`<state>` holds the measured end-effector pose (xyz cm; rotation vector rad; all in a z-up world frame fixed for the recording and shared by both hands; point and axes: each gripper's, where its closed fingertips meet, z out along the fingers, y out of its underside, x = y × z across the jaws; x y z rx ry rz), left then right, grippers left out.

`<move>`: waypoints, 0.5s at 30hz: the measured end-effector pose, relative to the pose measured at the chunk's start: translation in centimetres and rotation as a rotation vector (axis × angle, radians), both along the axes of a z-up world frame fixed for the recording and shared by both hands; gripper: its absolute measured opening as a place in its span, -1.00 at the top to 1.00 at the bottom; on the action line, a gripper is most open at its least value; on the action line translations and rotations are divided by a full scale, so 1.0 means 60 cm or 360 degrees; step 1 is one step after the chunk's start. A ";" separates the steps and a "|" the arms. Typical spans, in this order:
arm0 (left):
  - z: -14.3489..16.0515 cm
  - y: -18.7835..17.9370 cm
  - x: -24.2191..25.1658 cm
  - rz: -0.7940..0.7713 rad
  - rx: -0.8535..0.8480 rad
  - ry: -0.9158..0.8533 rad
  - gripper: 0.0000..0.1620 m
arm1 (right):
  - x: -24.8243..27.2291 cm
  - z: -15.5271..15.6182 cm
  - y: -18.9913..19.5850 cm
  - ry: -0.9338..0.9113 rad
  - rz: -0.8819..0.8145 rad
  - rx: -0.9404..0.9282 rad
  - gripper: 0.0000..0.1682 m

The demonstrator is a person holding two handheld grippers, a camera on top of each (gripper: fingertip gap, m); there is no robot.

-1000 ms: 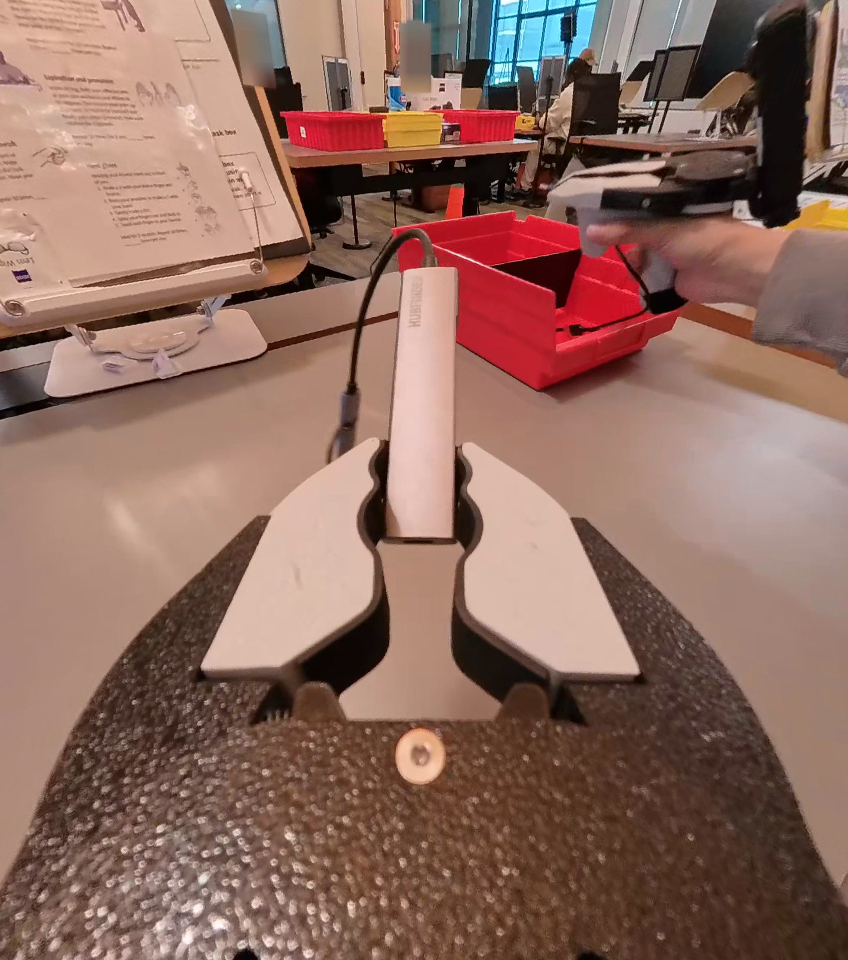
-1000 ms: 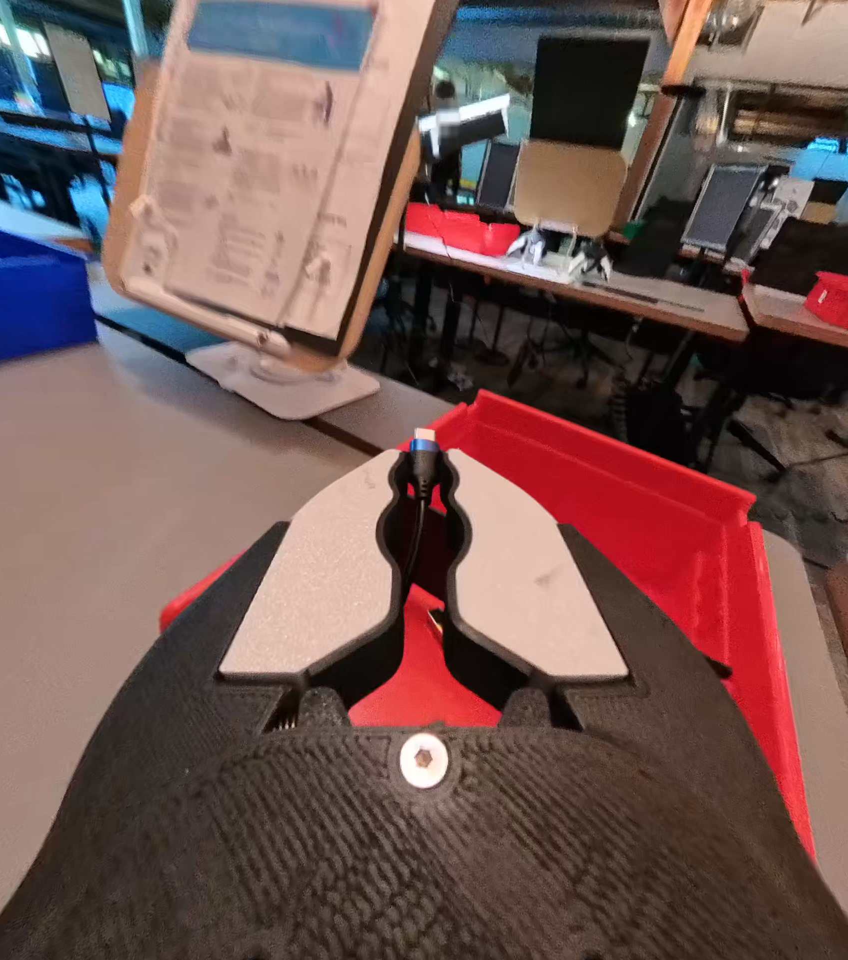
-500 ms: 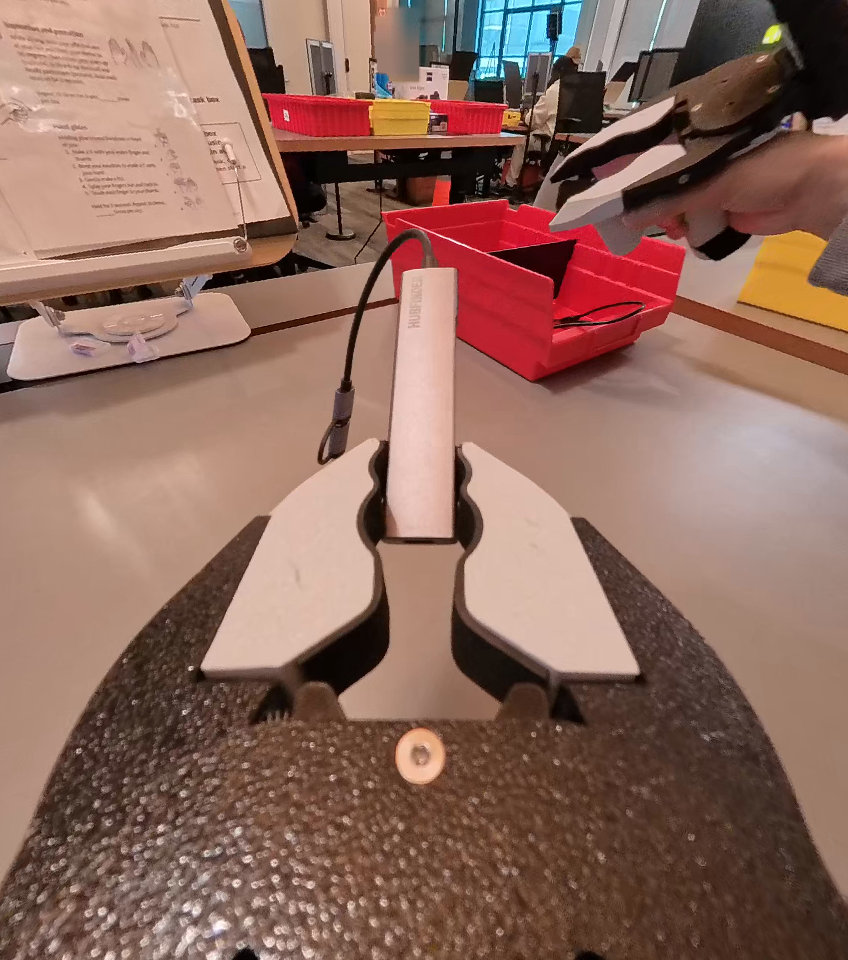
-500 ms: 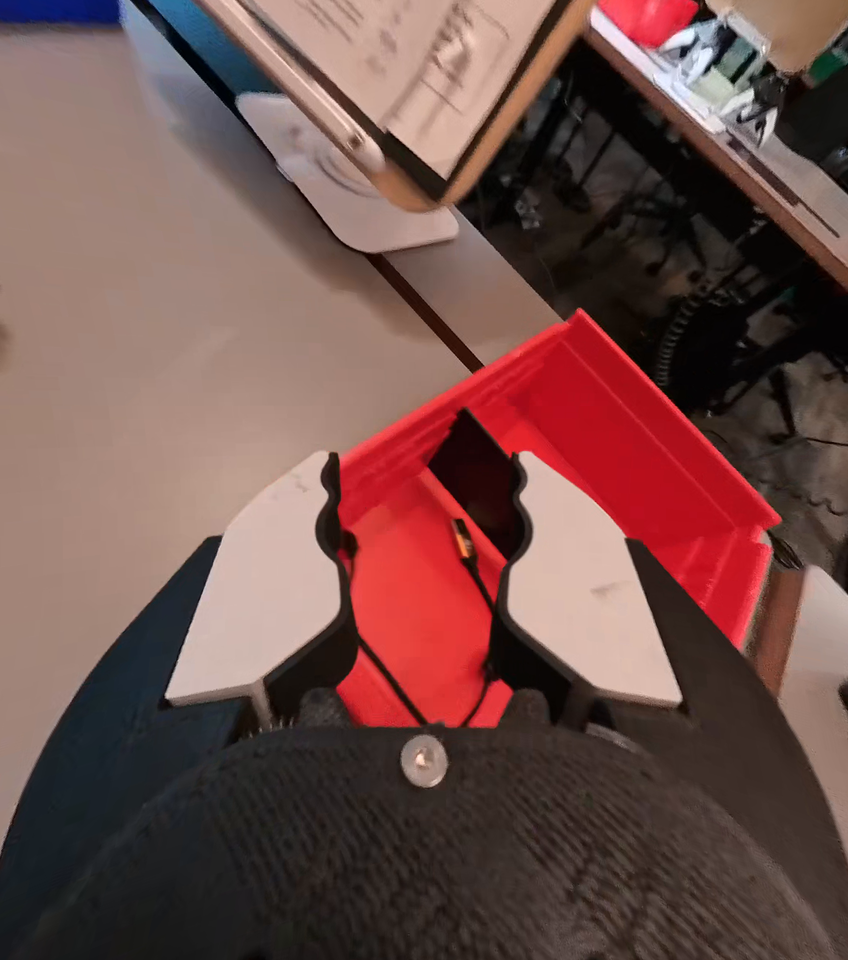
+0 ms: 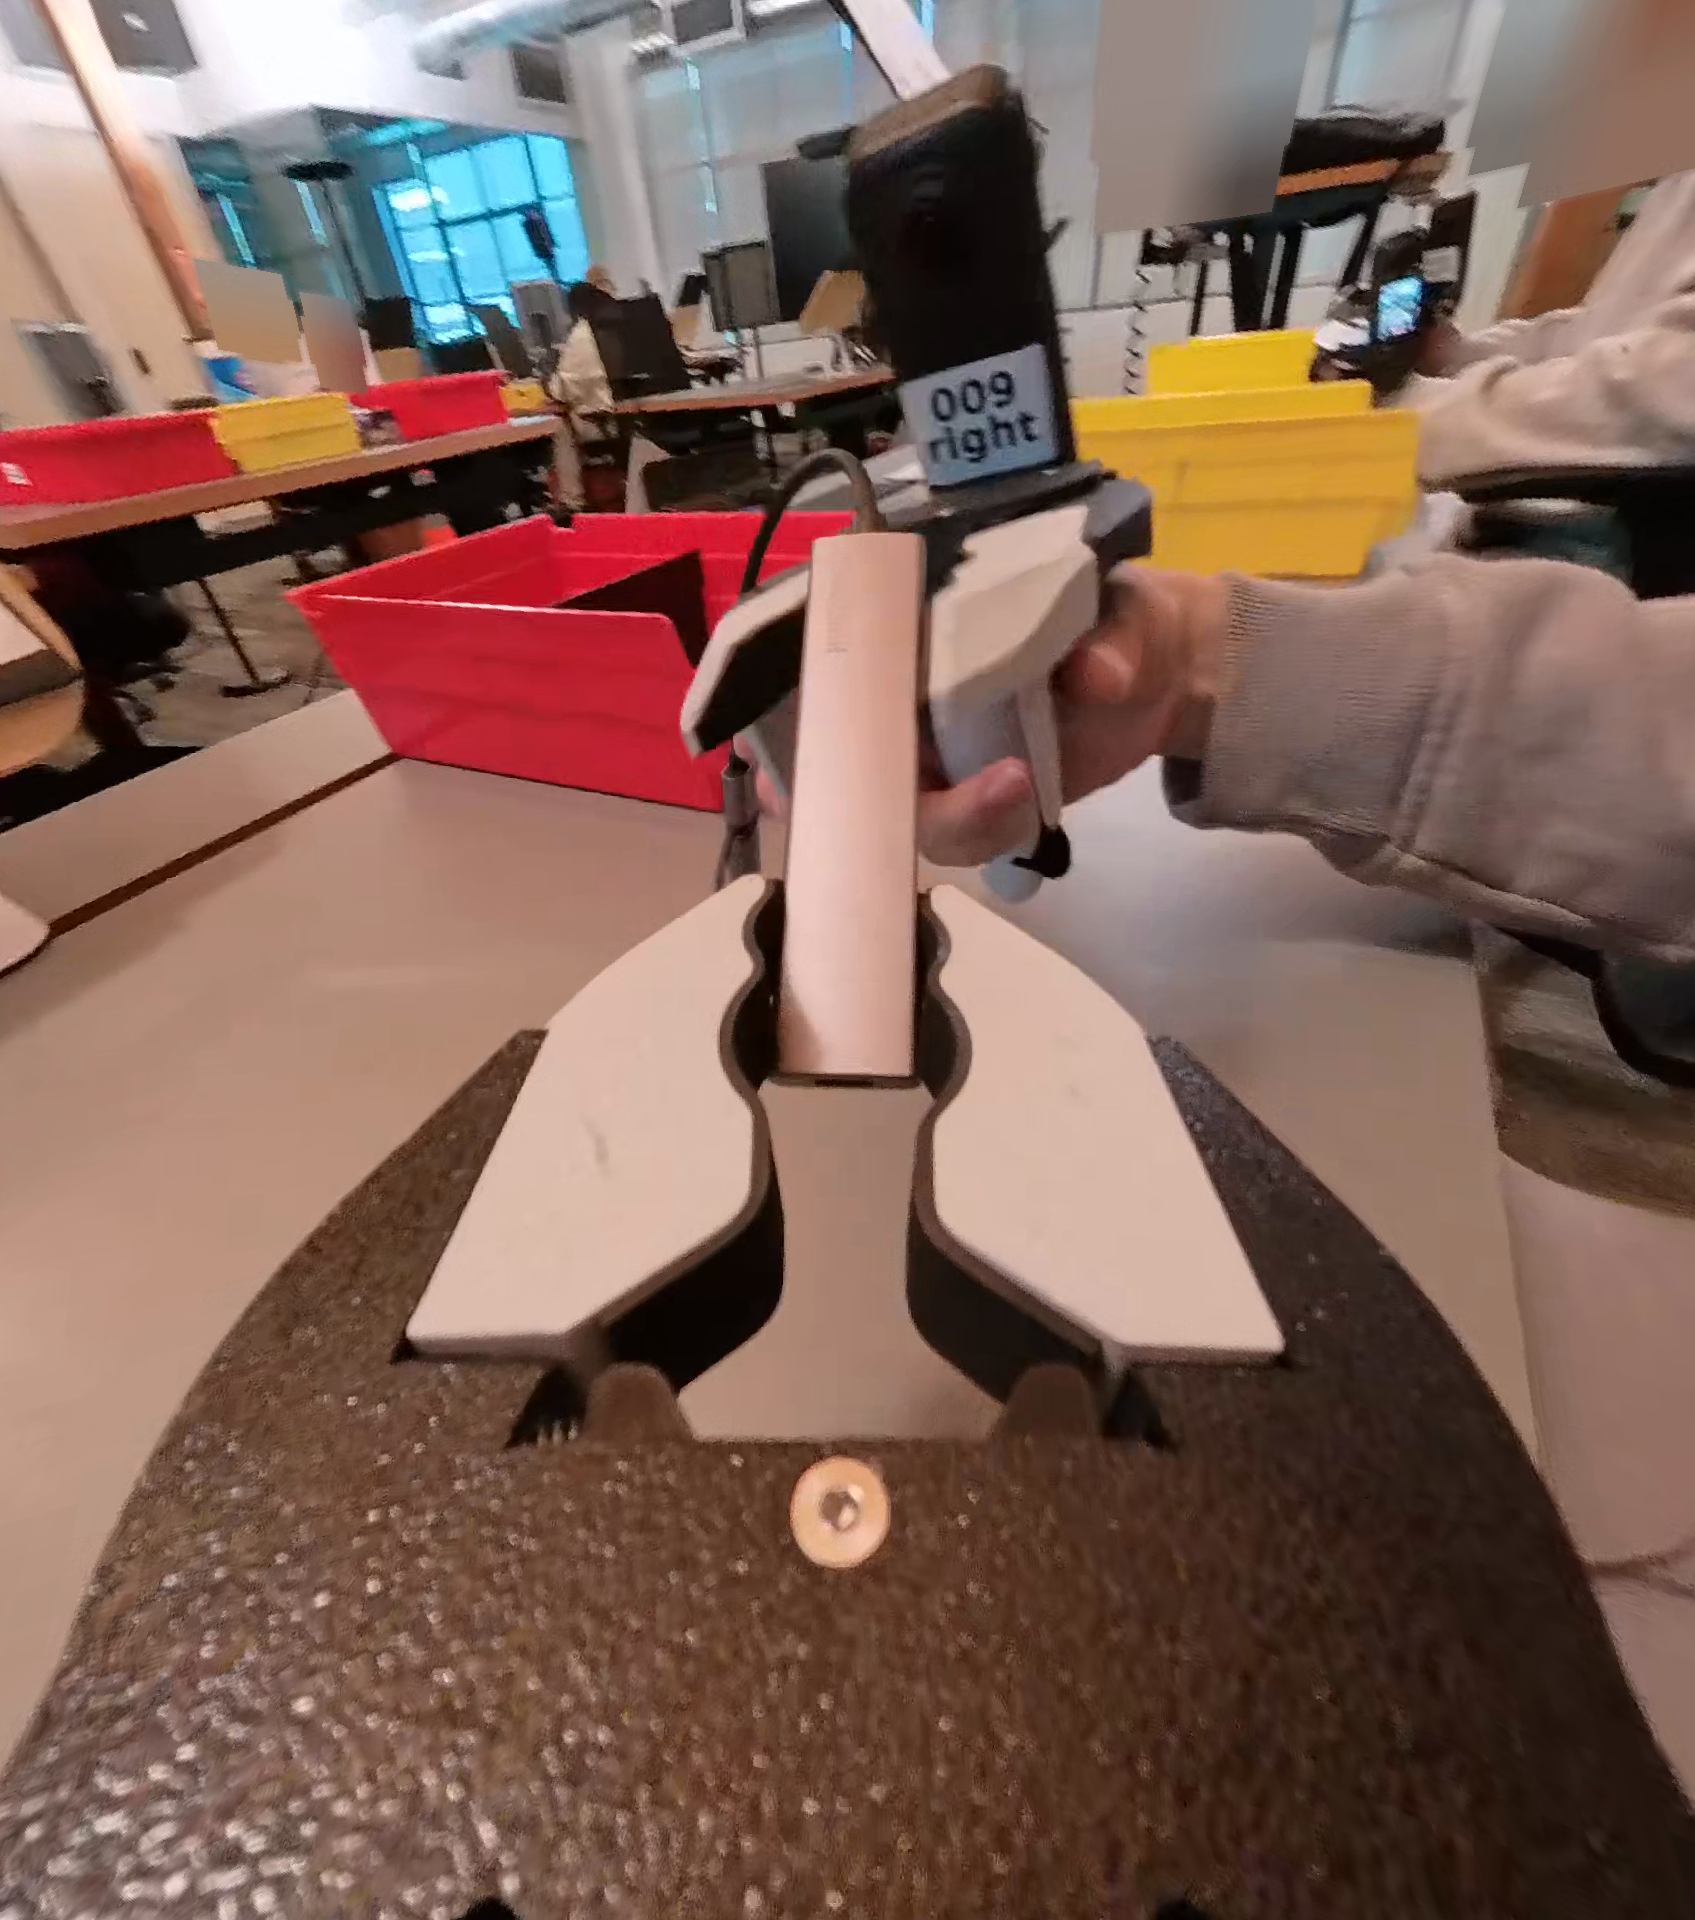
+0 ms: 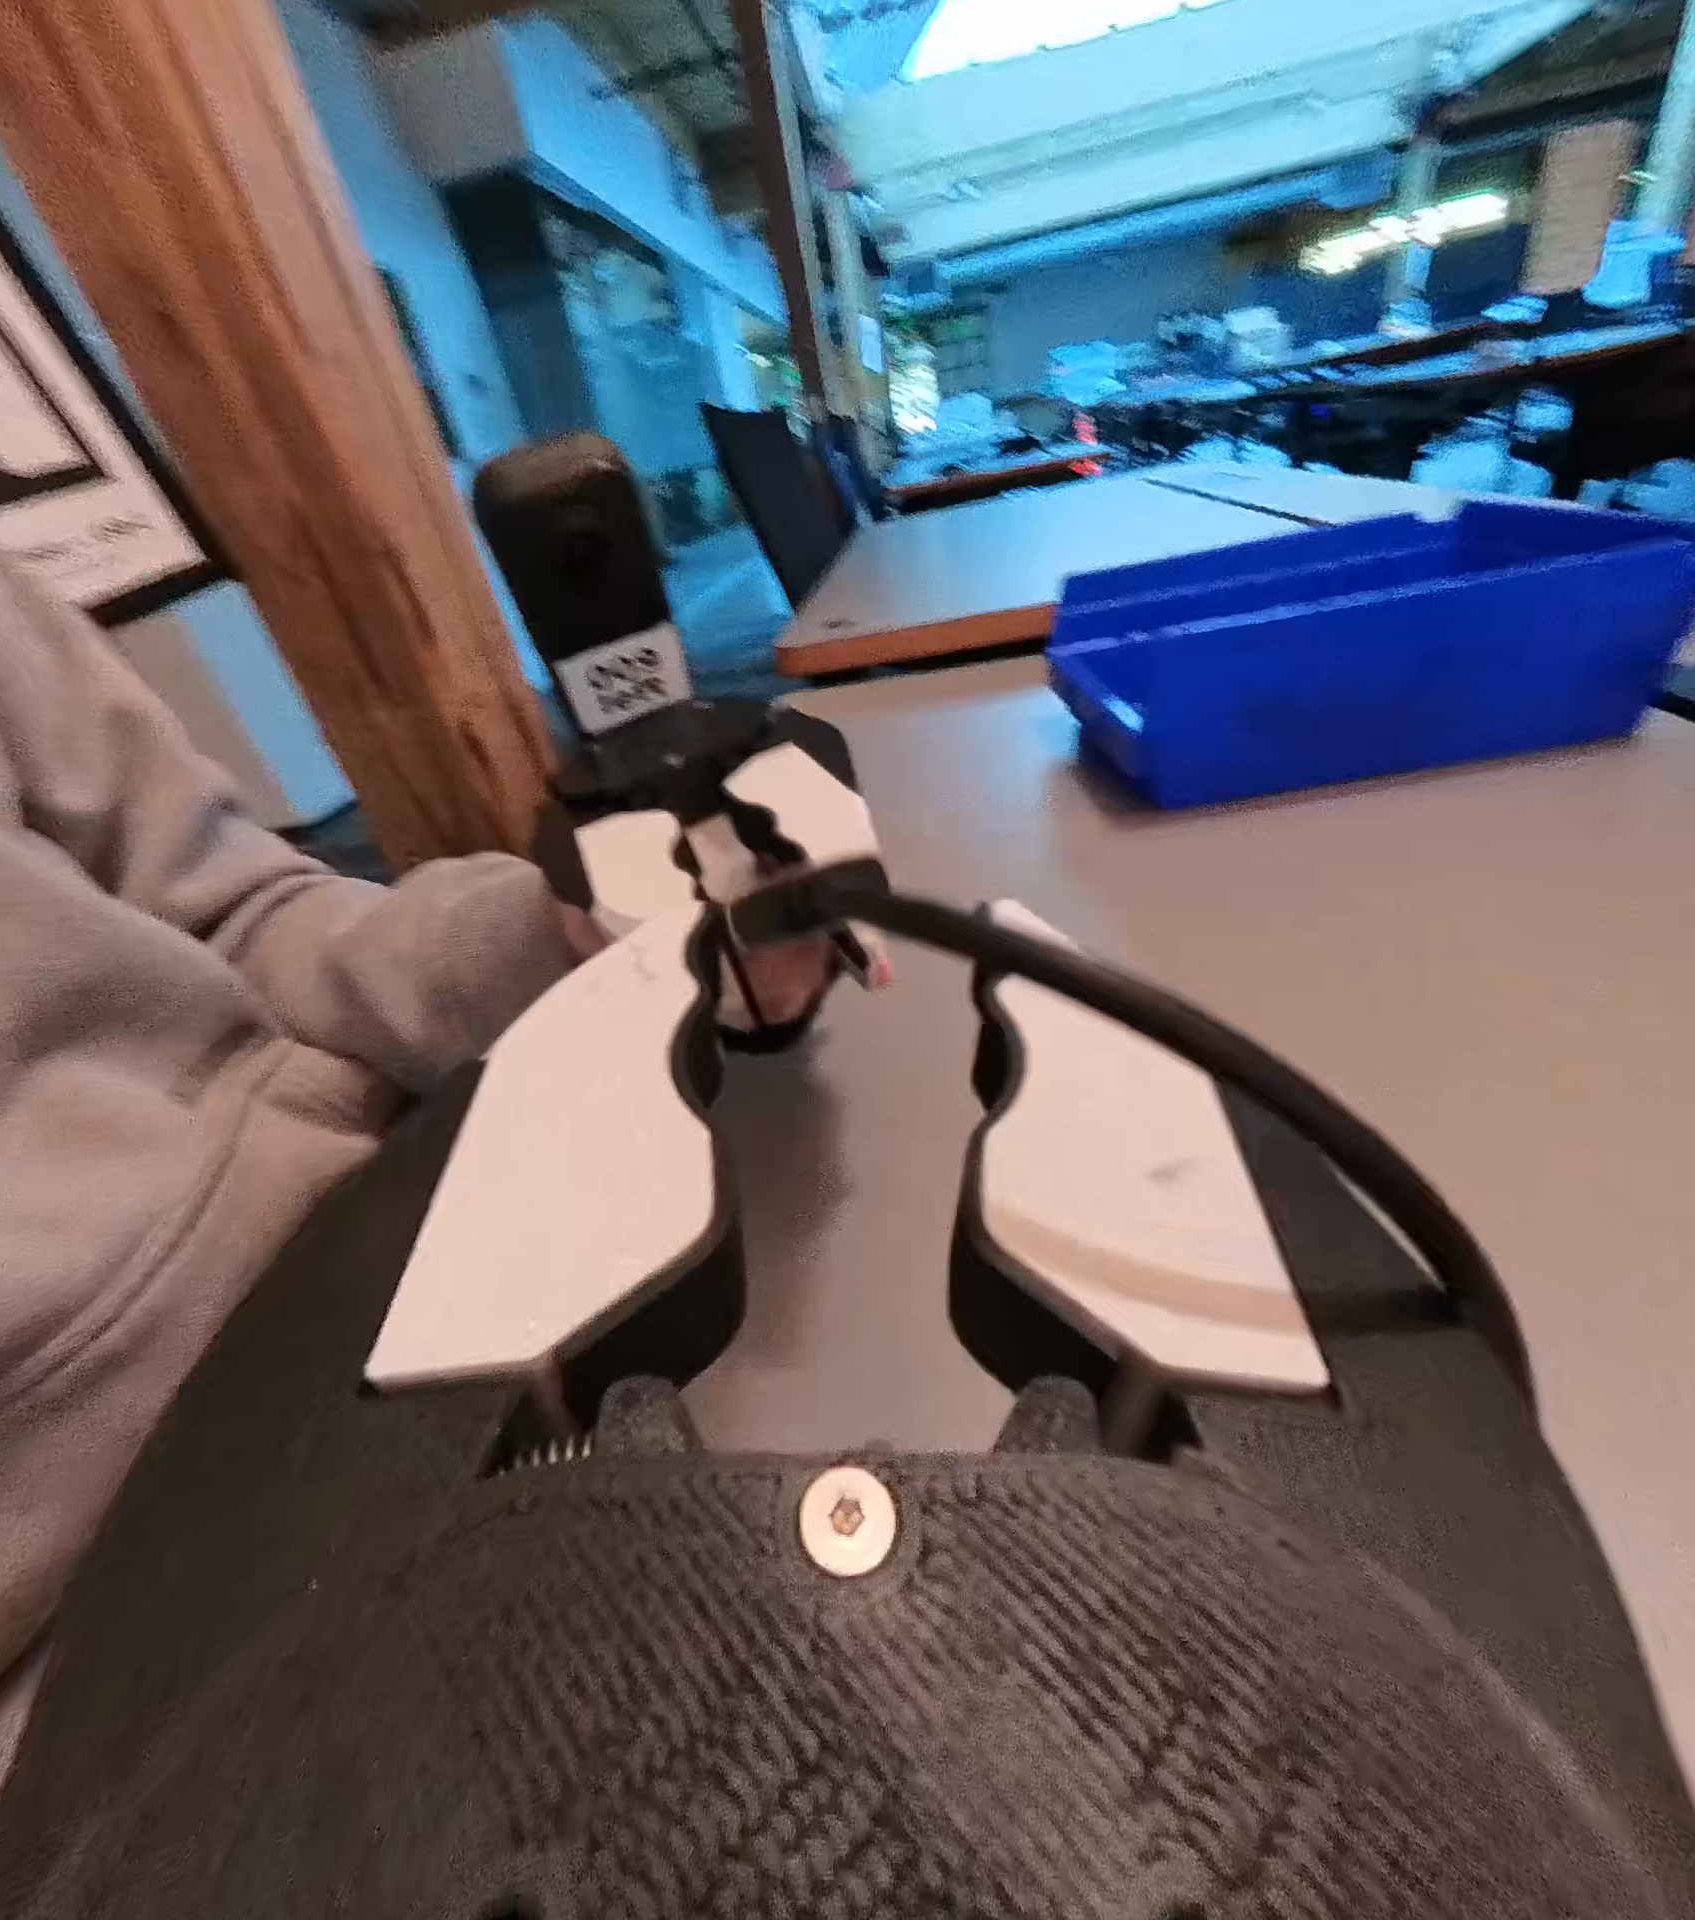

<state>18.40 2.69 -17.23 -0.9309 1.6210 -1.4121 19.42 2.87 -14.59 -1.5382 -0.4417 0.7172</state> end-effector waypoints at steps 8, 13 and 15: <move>-0.016 -0.004 -0.021 -0.0194 -0.0078 0.0087 0.72 | -0.029 0.001 -0.018 0.0041 0.0215 0.0084 0.71; -0.018 -0.001 -0.015 -0.0133 -0.0020 0.0050 0.70 | -0.022 -0.004 -0.016 -0.0068 0.0191 -0.0010 0.71; -0.002 0.008 -0.010 -0.0034 -0.0042 -0.0065 0.45 | -0.008 0.008 -0.009 -0.0134 0.0108 -0.0010 0.71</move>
